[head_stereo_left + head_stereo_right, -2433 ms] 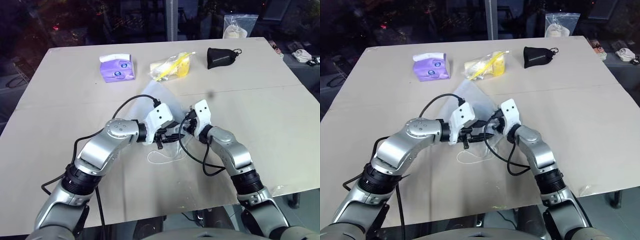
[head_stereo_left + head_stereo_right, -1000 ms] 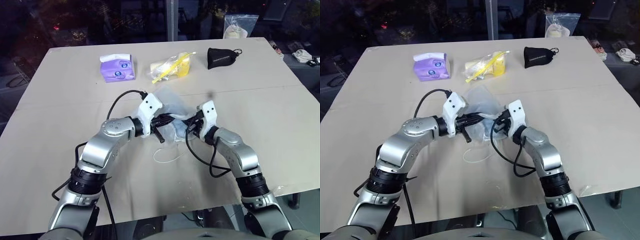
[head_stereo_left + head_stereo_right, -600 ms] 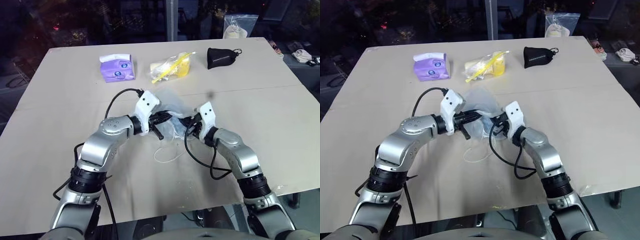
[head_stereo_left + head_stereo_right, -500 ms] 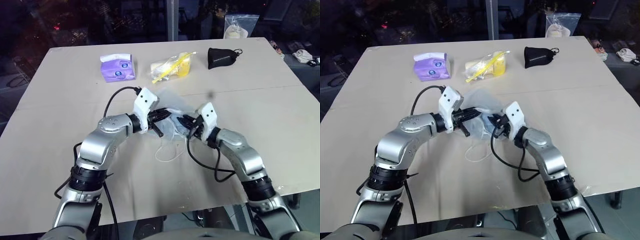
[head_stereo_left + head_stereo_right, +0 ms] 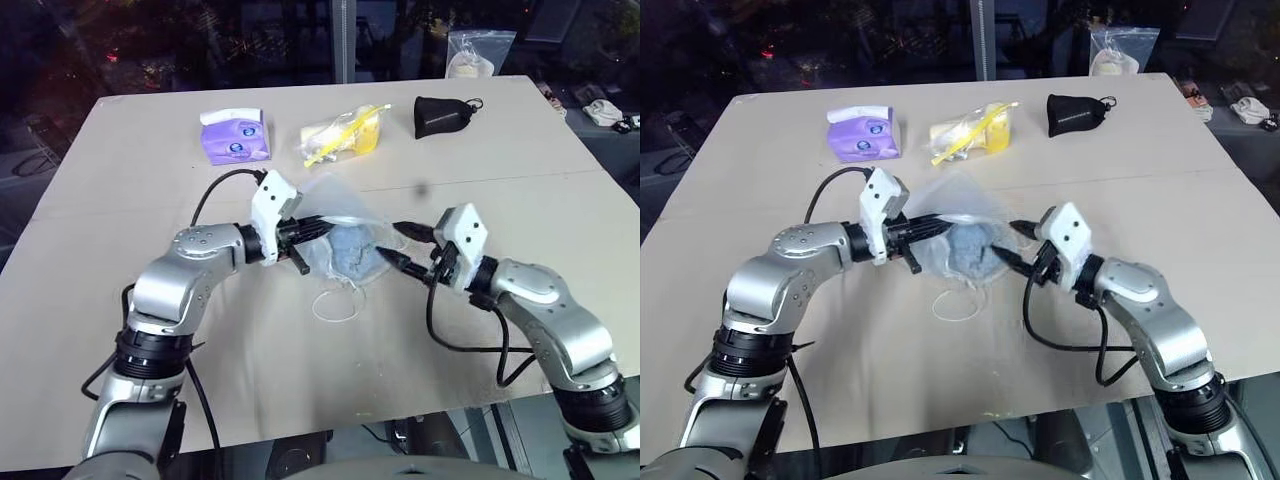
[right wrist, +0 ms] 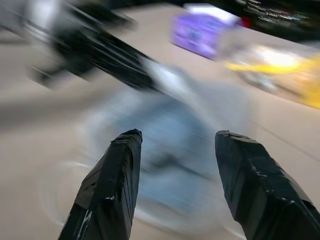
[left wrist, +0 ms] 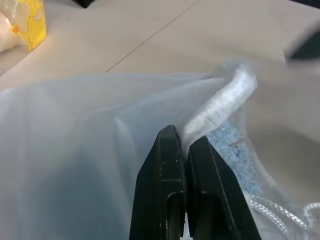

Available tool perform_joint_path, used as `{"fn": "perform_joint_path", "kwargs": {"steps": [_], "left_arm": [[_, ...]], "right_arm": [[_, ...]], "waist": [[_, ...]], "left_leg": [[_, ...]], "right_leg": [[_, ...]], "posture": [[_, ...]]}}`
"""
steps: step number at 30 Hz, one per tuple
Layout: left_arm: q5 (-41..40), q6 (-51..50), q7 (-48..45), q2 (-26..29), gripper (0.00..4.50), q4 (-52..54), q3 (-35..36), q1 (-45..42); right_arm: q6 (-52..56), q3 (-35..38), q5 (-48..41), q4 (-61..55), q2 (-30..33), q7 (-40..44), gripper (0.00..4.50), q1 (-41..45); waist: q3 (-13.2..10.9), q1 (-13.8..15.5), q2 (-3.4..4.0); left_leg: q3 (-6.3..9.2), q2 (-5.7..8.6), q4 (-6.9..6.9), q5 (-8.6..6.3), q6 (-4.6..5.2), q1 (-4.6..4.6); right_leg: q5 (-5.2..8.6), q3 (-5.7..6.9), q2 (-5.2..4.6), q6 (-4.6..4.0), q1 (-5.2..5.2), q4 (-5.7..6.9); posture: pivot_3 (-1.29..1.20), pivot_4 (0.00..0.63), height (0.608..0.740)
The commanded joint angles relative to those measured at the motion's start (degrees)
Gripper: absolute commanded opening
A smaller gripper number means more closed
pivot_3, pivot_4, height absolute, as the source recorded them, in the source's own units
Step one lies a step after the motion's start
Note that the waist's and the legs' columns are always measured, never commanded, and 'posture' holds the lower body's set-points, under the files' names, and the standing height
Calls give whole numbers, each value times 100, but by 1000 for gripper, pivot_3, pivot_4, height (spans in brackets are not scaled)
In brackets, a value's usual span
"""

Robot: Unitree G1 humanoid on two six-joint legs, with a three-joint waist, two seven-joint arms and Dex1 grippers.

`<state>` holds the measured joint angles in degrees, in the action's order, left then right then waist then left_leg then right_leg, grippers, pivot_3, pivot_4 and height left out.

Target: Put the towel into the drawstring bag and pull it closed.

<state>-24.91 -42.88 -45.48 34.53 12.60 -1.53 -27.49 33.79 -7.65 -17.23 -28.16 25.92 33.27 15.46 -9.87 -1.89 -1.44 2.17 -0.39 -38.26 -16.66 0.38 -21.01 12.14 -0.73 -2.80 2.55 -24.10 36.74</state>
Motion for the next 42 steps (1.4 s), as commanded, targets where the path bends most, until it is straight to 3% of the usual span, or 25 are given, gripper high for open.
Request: {"fn": "perform_joint_path", "kwargs": {"steps": [1, 8, 15, 20, 24, 27, 30, 34, 37, 38, 42], "left_arm": [[-59, 260, -229, 122, 0, 6, 120, -162], [104, 608, -597, 452, 0, -315, 73, -343], [224, 741, -610, 448, 0, -335, -23, -390], [351, 840, -550, 406, 0, -314, -89, -402], [507, 1061, -564, 377, 0, -300, -201, -383], [601, 1348, -595, 320, 0, -414, -211, -394], [513, 1410, -804, 348, 0, -663, -180, -517], [-896, 150, -1607, 890, 1259, -135, 543, -256], [-1950, -803, -2428, 1784, 2851, 441, 1186, 675], [-1957, -773, -2656, 2068, 3120, 605, 1316, 1152], [-990, 341, -2500, 2199, 3120, 892, 1087, 2423]], "right_arm": [[-185, 98, 339, 167, 40, -282, 2493, 52], [-747, -301, 1020, 1098, 372, -28, 2493, 332], [-851, -645, 1086, 2314, -438, 38, 2493, 968], [-1022, -878, 1625, 2923, -596, -261, 2493, 1137], [-1305, -675, 1881, 3362, -812, -817, 1265, 1209], [-1282, -426, 1754, 3190, -898, -965, 21, 1113], [-1215, -254, 1675, 2850, -911, -997, 21, 965], [-795, -36, 1389, 2137, -1019, -967, 0, 695], [-574, 24, 1343, 1825, -998, -991, 0, 554], [-504, 40, 1322, 1723, -990, -993, 0, 508], [-289, 103, 1251, 1439, -984, -1011, 0, 382]], "waist": [[0, 5, 0], [0, 0, 0], [-1, -21, -1], [-1, 6, -1], [-1, 1, -2], [-1, 18, -1], [-1, 20, -1], [-1, -66, -1], [-3, -141, 5], [-5, -130, 7], [-8, -87, 10]], "left_leg": [[-1, 0, 0, 0, 0, 0], [-7, 0, 0, 0, 0, 0], [-4, -3, 0, 0, 1, 0], [-4, 2, 0, 0, 0, -7], [-5, 2, 0, 1, -1, -2], [-2, 2, -1, 1, -1, -2], [-5, 2, -1, 1, -1, -2], [-3, -1, 1, 0, 0, -9], [4, -5, 18, -1, 2, 2], [6, -3, 27, -1, 2, 10], [7, 0, 49, -1, 2, 24]], "right_leg": [[0, 0, 0, 0, 0, 0], [0, -4, 0, 0, 0, -3], [0, -2, 3, 0, -1, -1], [-1, -1, -4, 0, -1, -5], [-1, -2, -4, 0, -1, -2], [-1, 0, -4, 0, -1, 2], [-1, -3, -4, 0, -1, 1], [-1, -2, -1, 0, -8, 2], [-1, -20, 8, 0, -17, 2], [0, -20, 6, 1, -14, 2], [2, -26, 3, 0, -14, -2]], "posture": [[0, 150, 740], [0, 150, 740], [0, 150, 740], [0, 150, 740], [0, 150, 740], [0, 150, 740], [0, 150, 740], [0, 150, 740], [0, 150, 740], [0, 150, 740], [0, 150, 740]]}}
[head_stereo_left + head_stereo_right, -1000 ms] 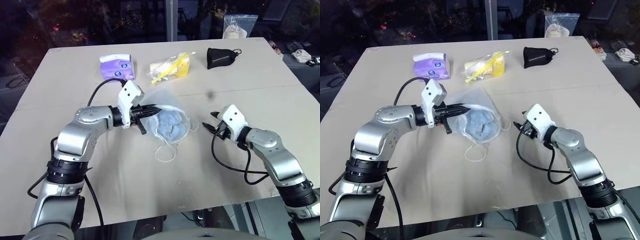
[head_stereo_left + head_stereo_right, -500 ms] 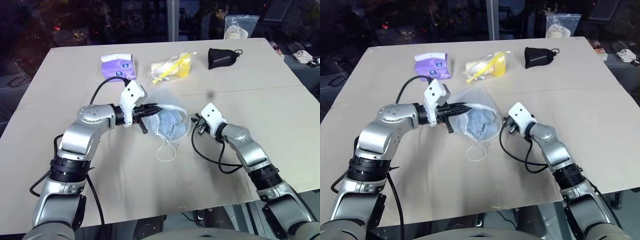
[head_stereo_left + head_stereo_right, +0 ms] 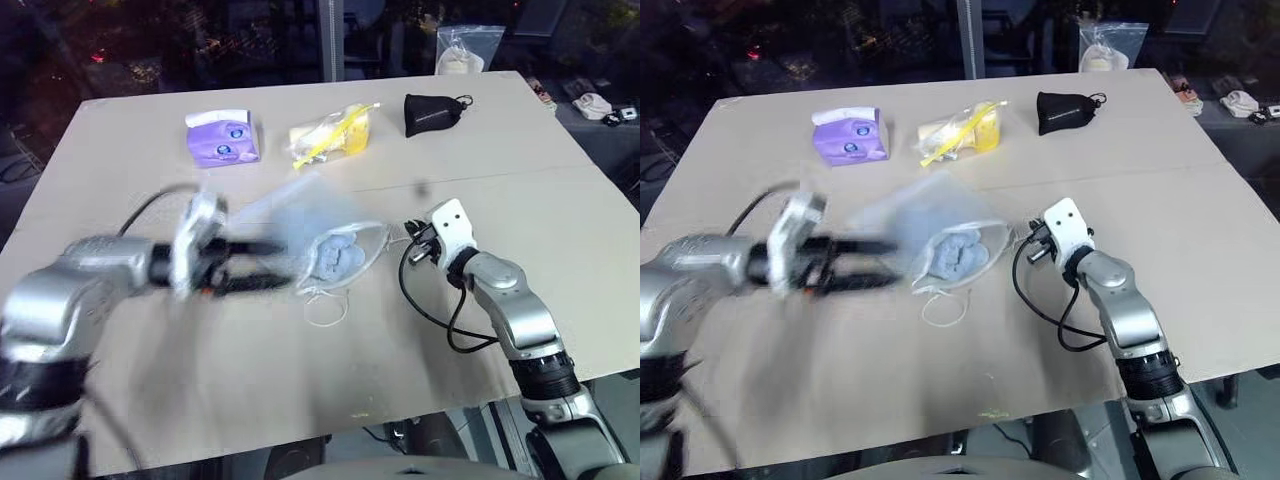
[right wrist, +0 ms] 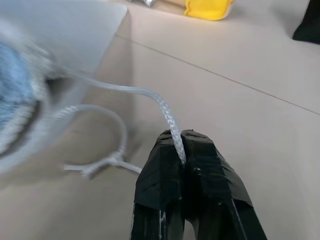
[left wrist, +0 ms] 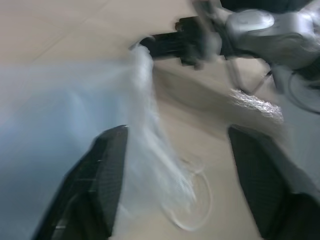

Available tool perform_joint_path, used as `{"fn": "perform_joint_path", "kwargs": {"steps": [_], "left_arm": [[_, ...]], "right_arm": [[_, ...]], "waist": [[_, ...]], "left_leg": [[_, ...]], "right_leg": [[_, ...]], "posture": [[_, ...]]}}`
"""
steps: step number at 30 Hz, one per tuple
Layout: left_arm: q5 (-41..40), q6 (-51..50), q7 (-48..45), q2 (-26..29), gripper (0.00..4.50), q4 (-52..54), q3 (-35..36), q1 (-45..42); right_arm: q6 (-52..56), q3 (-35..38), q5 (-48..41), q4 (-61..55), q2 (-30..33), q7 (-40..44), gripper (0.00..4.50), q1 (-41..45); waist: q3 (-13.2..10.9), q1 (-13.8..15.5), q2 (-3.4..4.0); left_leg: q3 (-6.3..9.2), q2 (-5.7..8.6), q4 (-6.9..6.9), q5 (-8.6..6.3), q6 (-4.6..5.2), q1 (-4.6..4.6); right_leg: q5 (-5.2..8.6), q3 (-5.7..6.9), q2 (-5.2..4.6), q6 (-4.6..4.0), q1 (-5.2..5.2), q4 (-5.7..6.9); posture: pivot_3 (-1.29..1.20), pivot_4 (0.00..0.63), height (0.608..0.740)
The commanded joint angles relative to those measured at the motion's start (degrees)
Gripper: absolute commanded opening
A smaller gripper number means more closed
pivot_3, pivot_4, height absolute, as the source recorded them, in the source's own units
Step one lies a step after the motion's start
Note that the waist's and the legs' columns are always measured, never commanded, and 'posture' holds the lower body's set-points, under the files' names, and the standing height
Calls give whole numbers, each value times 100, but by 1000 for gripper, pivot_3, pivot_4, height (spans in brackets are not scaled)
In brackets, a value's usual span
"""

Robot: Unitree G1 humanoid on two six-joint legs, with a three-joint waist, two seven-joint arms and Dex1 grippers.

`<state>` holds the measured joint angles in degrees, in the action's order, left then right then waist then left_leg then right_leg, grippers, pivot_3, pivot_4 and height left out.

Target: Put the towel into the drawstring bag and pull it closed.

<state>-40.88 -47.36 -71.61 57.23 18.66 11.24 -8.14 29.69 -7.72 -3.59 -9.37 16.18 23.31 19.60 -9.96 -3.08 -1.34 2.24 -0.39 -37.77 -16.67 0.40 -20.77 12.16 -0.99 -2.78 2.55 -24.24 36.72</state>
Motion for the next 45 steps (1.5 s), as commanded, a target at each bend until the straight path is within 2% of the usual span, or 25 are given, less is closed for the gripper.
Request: {"fn": "perform_joint_path", "kwargs": {"steps": [1, 5, 10, 16, 17, 19, 21, 24, 25, 26, 28, 31, 33, 34, 37, 42, 43, 45], "left_arm": [[836, 1072, 232, -135, 3120, 300, -299, 644], [1644, 1459, 1468, -1106, 3120, 246, -1073, 628], [2339, 1756, 2331, -2145, 3120, -93, -1843, 254], [3001, 1722, 3036, -2788, 3120, -758, -2355, -496], [3073, 1752, 3054, -2823, 2729, -816, -2414, -571], [3274, 1895, 3178, -2860, 2369, -892, -2473, -623], [3437, 2156, 3315, -2856, 1397, -933, -2422, -557], [3629, 2460, 3785, -2761, 44, -770, -1958, -126], [3716, 2633, 4015, -2718, 44, -657, -1705, 101], [3780, 2751, 4493, -2752, 44, -547, -1123, 239], [3746, 2964, 5139, -2769, 44, -467, -205, 86], [3409, 3117, 5439, -2419, 44, -724, 606, -1237], [3376, 3072, 5584, -2117, 44, -946, 903, -2027], [3389, 3058, 5644, -1962, 44, -1077, 997, -2374], [3398, 3007, 5554, -1683, 44, -1466, 983, -2911], [3614, 2891, 5672, -1507, 44, -2281, 929, -2961], [3588, 2761, 5769, -1516, 44, -2454, 1011, -2967], [3563, 2406, 6228, -1443, 44, -3221, 1392, -3048]], "right_arm": [[164, 119, -127, -489, -7, -20, 0, -49], [287, 143, -165, -621, 48, -18, 0, -90], [409, 179, -199, -743, 97, -46, 0, -119], [551, 195, -217, -951, 133, -76, 0, -191], [570, 194, -217, -975, 133, -82, 0, -199], [606, 210, -221, -1054, 109, -123, 0, -230], [583, 249, -230, -1135, 73, -188, 0, -261], [501, 410, -246, -1291, 17, -351, 0, -249], [466, 514, -252, -1351, 4, -422, 0, -207], [442, 675, -214, -1402, 26, -548, 0, -54], [399, 930, -134, -1468, 97, -762, 0, 295], [493, 1080, -22, -1696, 526, -688, 0, 1016], [649, 1208, -115, -1891, 790, -543, 0, 1542], [743, 1310, -215, -1948, 892, -506, 0, 1831], [887, 1469, -345, -1932, 1236, -376, 0, 2386], [960, 1756, 155, -1575, 1717, -817, 0, 2284], [978, 1891, 336, -1461, 1781, -1038, 0, 2214], [1097, 2630, 717, -1089, 1933, -1715, 0, 2023]], "waist": [[0, 80, -1], [1, 239, -3], [6, 248, -10], [10, 239, -3], [10, 233, -3], [11, 216, -2], [11, 215, -1], [11, 203, -1], [11, 195, -1], [11, 178, -1], [7, 142, -1], [-1, 200, -6], [-23, 354, -1], [-25, 351, -6], [-10, 286, 3], [2, 232, 14], [1, 221, 11], [1, 216, 10]], "left_leg": [[-3, 0, 1, 0, 0, 5], [-7, 5, -14, 2, -3, -3], [-5, 12, -53, 1, -2, -2], [9, 12, -54, 2, -1, 10], [11, 12, -54, 2, -1, 11], [10, 11, -54, 2, -1, 13], [11, 10, -53, 2, -1, 14], [12, 9, -52, 2, -1, 12], [9, 7, -52, 2, -1, 12], [10, 5, -51, 1, -1, 13], [20, -1, -49, 1, -1, 13], [52, 3, -52, 2, -2, -14], [65, 7, -52, 6, -8, 2], [88, 15, -57, 23, -33, -40], [85, 17, -53, 26, -39, -47], [76, 23, 1, 25, -41, -35], [74, 23, 4, 26, -43, -50], [73, 23, -25, 37, -61, -126]], "right_leg": [[0, -5, 0, -1, 2, 0], [-2, 0, -2, -2, 8, -3], [-4, -1, -4, -1, 32, -1], [-6, 10, 0, 1, 47, 3], [-6, 12, 1, 1, 49, 3], [-6, 11, 1, 1, 49, 4], [-6, 10, 2, 1, 49, 4], [-6, 11, 1, 1, 48, 2], [-5, 8, 1, 2, 47, 2], [-5, 6, 1, 2, 46, 0], [-5, 3, 2, 2, 40, 1], [-10, 22, 5, -3, 17, 6], [-11, 66, 4, -10, 53, 1], [-16, 86, 3, -14, 28, -3], [-28, 82, 0, -7, 25, -14], [-12, 82, -14, 17, 40, -56], [-12, 81, -15, 17, 22, -57], [-16, 80, -15, 19, -49, -16]], "posture": [[0, 150, 740], [0, 150, 740], [0, 150, 740], [0, 150, 740], [0, 150, 740], [0, 150, 740], [0, 150, 740], [0, 150, 740], [0, 150, 740], [0, 150, 740], [0, 150, 740], [0, 150, 740], [0, 150, 740], [0, 150, 740], [0, 150, 740], [0, 150, 740], [0, 150, 740], [0, 150, 740]]}}
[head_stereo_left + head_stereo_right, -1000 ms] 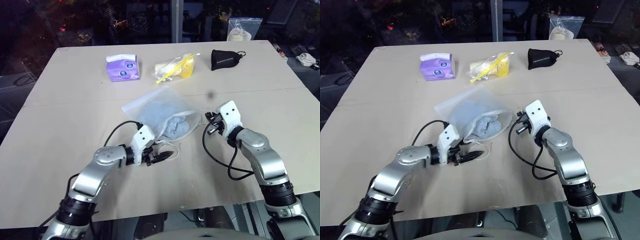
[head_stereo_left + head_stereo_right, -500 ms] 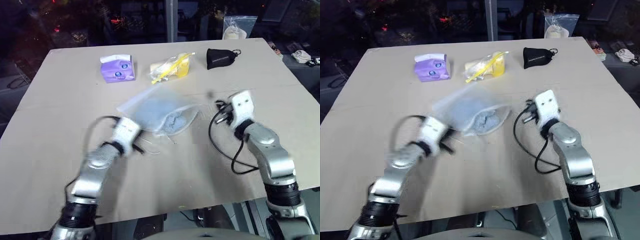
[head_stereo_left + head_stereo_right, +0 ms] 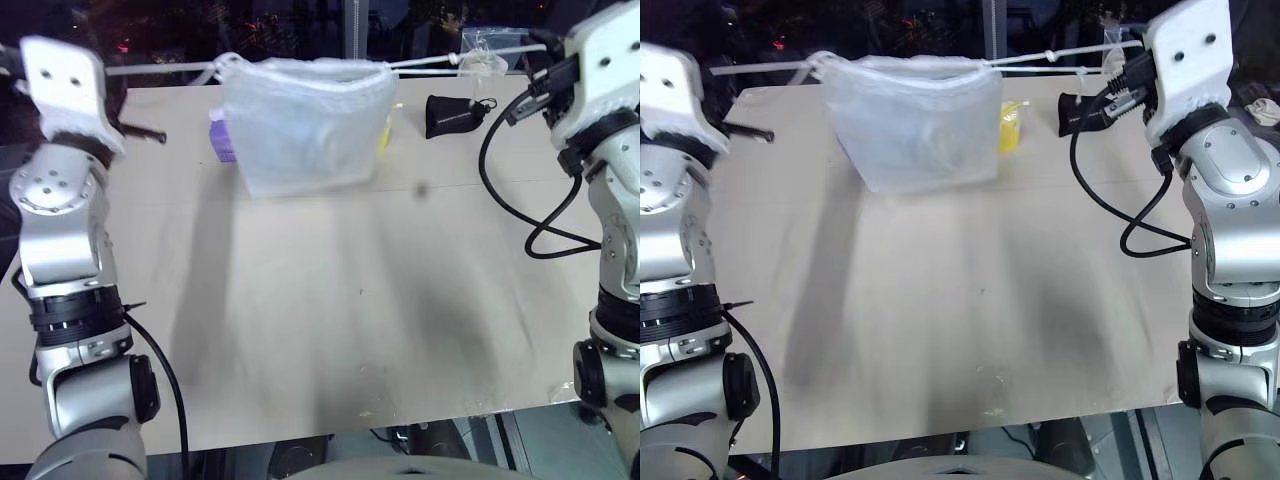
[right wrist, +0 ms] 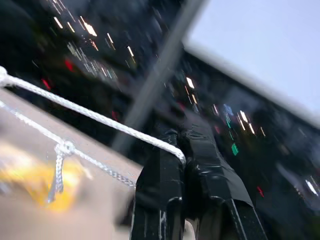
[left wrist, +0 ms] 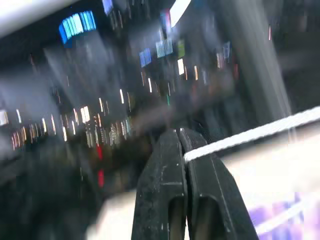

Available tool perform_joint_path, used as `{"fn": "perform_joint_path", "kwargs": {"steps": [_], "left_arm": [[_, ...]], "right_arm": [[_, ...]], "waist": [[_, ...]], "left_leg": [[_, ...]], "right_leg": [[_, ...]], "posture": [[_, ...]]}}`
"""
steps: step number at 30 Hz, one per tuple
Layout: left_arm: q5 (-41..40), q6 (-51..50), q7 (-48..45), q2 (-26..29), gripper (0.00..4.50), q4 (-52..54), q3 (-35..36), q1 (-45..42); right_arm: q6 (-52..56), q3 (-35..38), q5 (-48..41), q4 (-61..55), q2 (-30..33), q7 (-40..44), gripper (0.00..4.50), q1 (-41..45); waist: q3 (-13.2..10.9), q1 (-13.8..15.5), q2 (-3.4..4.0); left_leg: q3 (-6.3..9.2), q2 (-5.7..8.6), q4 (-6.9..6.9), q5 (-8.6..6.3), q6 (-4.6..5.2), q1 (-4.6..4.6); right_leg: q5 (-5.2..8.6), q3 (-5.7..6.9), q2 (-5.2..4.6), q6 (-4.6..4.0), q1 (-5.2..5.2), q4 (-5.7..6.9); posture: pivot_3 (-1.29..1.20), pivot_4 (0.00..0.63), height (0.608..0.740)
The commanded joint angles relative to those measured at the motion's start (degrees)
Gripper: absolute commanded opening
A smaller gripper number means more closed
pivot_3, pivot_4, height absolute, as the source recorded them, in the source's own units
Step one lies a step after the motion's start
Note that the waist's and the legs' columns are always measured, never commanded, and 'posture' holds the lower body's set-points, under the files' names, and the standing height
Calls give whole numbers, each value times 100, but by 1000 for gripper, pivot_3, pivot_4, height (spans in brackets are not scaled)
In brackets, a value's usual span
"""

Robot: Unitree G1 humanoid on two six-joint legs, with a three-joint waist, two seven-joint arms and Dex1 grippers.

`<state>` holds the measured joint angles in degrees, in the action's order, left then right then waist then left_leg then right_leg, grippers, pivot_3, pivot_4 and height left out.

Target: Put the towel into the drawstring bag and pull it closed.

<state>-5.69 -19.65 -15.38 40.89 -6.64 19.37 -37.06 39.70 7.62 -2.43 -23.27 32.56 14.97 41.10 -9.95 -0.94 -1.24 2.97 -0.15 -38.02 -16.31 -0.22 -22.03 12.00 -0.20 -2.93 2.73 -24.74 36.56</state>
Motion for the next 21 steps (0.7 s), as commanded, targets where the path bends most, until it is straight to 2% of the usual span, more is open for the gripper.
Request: {"fn": "perform_joint_path", "kwargs": {"steps": [1, 6, 10, 12, 14, 16, 18, 21], "left_arm": [[6, -445, 769, 214, 44, -936, 717, -199], [-90, -92, 935, 521, 44, -2229, 741, -641], [-305, 819, 407, 434, 44, -2697, 452, -1215], [-722, 1016, -303, 176, 44, -2399, 353, -1326], [-1193, 686, -1091, -61, 44, -1808, 136, -1126], [-1557, 210, -1890, -321, 44, -680, -479, -398], [-1557, -81, -2205, -464, 44, 204, -1066, 248], [-1362, 52, -2264, -799, 44, 559, -1529, 722]], "right_arm": [[109, 1306, 699, 408, 359, -1069, 0, -192], [-303, 1936, 754, 1077, 761, -1334, 0, -616], [-773, 1888, 294, 1276, 855, -894, 0, -822], [-1021, 1800, -194, 1118, 817, -379, 0, -894], [-662, 1739, -1145, 601, 633, 415, 0, -1106], [-393, 1143, -2005, -448, 684, 1511, 0, -2007], [-222, 491, -2124, -1022, 588, 1620, 0, -2423], [-226, -336, -1978, -1159, 297, 1555, 0, -2611]], "waist": [[0, 14, -1], [-1, 24, -5], [-2, 17, -10], [-2, 15, -9], [-1, 12, -9], [13, 4, 3], [15, -15, 8], [6, -74, 1]], "left_leg": [[-3, 1, -12, 1, -1, -13], [-8, 5, -18, 0, 0, -17], [-12, 6, -28, -11, 21, 0], [-15, 7, -29, -11, 23, 5], [-17, 5, -28, -9, 19, 7], [-16, 3, -27, -7, 16, 7], [-14, -6, -30, -7, 15, 27], [-19, 3, -32, -21, 40, 24]], "right_leg": [[0, 0, -3, 1, -13, 18], [-1, 3, -10, 3, -14, 4], [-3, -2, -9, 5, -1, 9], [-5, -8, -9, 5, 2, 14], [-5, -11, -8, 6, 1, 16], [-4, -11, -6, 6, 3, 16], [0, -10, -4, 13, 35, 25], [-1, -42, -5, 14, 23, 14]], "posture": [[0, 150, 740], [0, 150, 740], [0, 150, 740], [0, 150, 740], [0, 150, 740], [0, 150, 740], [0, 150, 740], [0, 150, 740]]}}
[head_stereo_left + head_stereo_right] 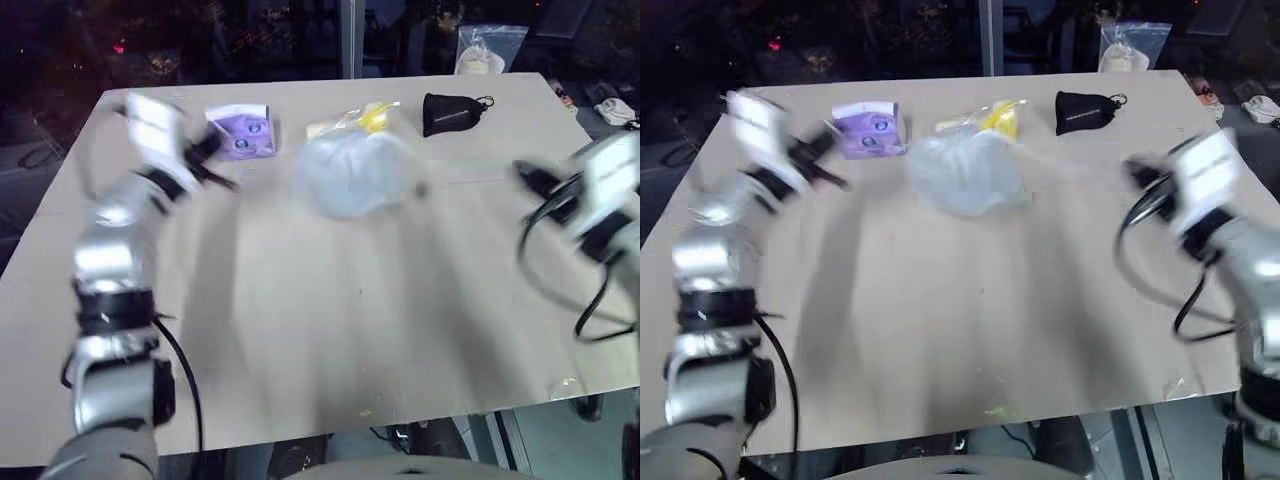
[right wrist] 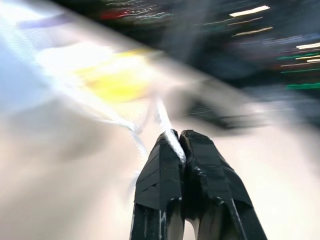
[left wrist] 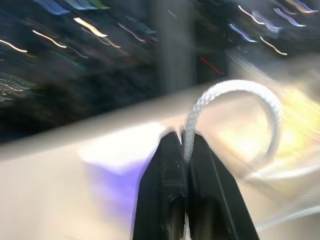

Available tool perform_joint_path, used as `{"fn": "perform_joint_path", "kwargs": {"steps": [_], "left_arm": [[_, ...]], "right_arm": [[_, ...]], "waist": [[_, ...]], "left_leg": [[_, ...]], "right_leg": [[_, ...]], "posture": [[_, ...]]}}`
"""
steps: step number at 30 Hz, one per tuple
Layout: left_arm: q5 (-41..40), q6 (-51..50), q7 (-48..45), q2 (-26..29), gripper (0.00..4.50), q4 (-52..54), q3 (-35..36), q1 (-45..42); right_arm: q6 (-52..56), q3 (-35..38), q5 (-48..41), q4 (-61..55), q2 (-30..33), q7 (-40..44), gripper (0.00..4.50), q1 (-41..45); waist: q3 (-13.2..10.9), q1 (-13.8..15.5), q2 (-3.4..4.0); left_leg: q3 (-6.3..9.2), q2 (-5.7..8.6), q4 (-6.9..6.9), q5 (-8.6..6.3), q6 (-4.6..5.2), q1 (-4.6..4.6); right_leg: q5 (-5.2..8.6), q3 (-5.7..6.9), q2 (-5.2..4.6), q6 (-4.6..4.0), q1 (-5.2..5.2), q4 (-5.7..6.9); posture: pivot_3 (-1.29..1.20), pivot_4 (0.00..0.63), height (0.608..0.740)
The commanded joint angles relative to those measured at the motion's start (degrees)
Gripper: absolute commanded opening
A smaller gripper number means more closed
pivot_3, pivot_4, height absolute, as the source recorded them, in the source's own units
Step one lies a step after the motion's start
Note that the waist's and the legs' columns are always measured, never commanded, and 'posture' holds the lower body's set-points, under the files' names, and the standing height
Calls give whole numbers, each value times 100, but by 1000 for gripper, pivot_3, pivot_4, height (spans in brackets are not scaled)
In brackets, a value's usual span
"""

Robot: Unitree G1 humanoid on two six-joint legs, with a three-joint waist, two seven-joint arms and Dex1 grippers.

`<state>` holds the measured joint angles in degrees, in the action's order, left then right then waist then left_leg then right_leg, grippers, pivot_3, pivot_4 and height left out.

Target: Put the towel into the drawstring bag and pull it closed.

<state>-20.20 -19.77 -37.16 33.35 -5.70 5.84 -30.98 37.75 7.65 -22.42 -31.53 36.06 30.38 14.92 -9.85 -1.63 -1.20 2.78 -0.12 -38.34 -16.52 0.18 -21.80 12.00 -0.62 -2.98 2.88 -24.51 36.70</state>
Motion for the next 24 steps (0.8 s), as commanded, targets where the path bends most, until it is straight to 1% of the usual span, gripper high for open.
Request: {"fn": "perform_joint_path", "kwargs": {"steps": [1, 3, 5, 6, 8, 10, 11, 12, 13, 14, 15, 16, 20, 23, 24], "left_arm": [[113, 127, -140, -203, 44, 417, -329, 205], [258, 425, -171, -498, 44, 25, -558, 278], [370, 658, -551, -500, 0, -356, -732, 402], [380, 681, -745, -424, 265, -461, -760, 469], [340, 797, -1150, -220, 947, -449, -750, 627], [75, 558, -1495, 134, 1864, -80, -516, 996], [-86, 431, -1648, 315, 2437, 126, -364, 1230], [-232, 333, -1772, 451, 2857, 288, -238, 1424], [-320, 274, -1833, 523, 3336, 405, -164, 1550], [-414, 267, -1939, 644, 3857, 533, -22, 1766], [-471, 265, -2004, 721, 4329, 623, 74, 1919], [-590, 211, -2133, 859, 4423, 772, 271, 2218], [-959, -39, -2372, 1250, 4423, 1373, 1035, 3327], [-1129, -197, -2378, 1369, 4423, 1692, 1388, 3841], [-1100, -203, -2357, 1408, 4423, 1742, 1484, 3985]], "right_arm": [[-72, -777, 233, -200, -128, 11, 0, -3], [-408, -1577, 865, 267, -190, -29, 0, 44], [-614, -1946, 1107, 656, -263, 48, 617, -33], [-695, -1999, 1167, 756, -228, 112, 987, -133], [-799, -1921, 1171, 741, -111, 244, 1946, -347], [-820, -1526, 976, 392, 104, 421, 2928, -782], [-791, -1290, 826, 197, 178, 485, 3503, -1020], [-763, -1105, 713, 52, 225, 524, 3904, -1207], [-744, -989, 645, -38, 243, 547, 4409, -1325], [-750, -840, 546, -187, 336, 659, 4500, -1545], [-764, -747, 490, -295, 401, 742, 4500, -1703], [-772, -537, 378, -436, 453, 829, 4500, -1973], [-866, 444, -138, -967, 361, 928, 4500, -2750], [-932, 881, -398, -1228, 284, 950, 4500, -3032], [-944, 978, -452, -1292, 268, 955, 4500, -3099]], "waist": [[-7, -9, -10], [0, -8, -26], [0, -3, -26], [0, 0, -24], [-1, 5, -24], [-2, 6, -23], [-2, 5, -22], [-2, -3, -22], [-2, -4, -22], [-3, 1, -21], [-3, 13, -20], [-3, 37, -21], [-5, 67, -19], [-6, 103, -18], [-4, 121, -20]], "left_leg": [[1, 2, -6, -1, 1, 2], [-3, 3, -13, -2, 5, 3], [-6, 0, -18, 0, 5, 27], [-6, -2, -18, 0, 5, 47], [-6, -4, -10, 0, 5, 86], [-7, -6, -6, 0, 6, 87], [-8, -7, -6, -1, 6, 89], [-6, -9, -4, -1, 6, 88], [2, -14, 2, -3, 7, 90], [6, -16, 5, -6, 11, 94], [9, -15, 6, -7, 11, 90], [9, -16, 6, -7, 12, 92], [5, -24, 6, -9, 14, 95], [3, -28, 5, -9, 14, 96], [2, -28, 1, -9, 14, 96]], "right_leg": [[-1, -6, 0, 1, -1, 1], [-6, -8, 6, 3, -2, -1], [-12, 2, 14, -5, 19, 1], [-13, 2, 18, -8, 37, 3], [-12, 0, 21, -10, 71, 3], [-11, -3, 21, -9, 72, 0], [-11, -4, 21, -9, 73, -1], [-11, -6, 21, -8, 71, -1], [-10, -9, 20, -7, 69, -2], [-9, -12, 20, -5, 70, -5], [-9, -10, 20, -5, 69, -9], [-9, -10, 20, -5, 71, -12], [-7, -15, 20, -5, 76, -22], [-3, -17, 19, -10, 78, -29], [17, -16, 19, -7, 80, -29]], "posture": [[0, 150, 740], [0, 150, 740], [0, 150, 740], [0, 150, 740], [0, 150, 740], [0, 150, 740], [0, 150, 740], [0, 150, 740], [0, 150, 740], [0, 150, 740], [0, 150, 740], [0, 150, 740], [0, 150, 740], [0, 150, 740], [0, 150, 740]]}}
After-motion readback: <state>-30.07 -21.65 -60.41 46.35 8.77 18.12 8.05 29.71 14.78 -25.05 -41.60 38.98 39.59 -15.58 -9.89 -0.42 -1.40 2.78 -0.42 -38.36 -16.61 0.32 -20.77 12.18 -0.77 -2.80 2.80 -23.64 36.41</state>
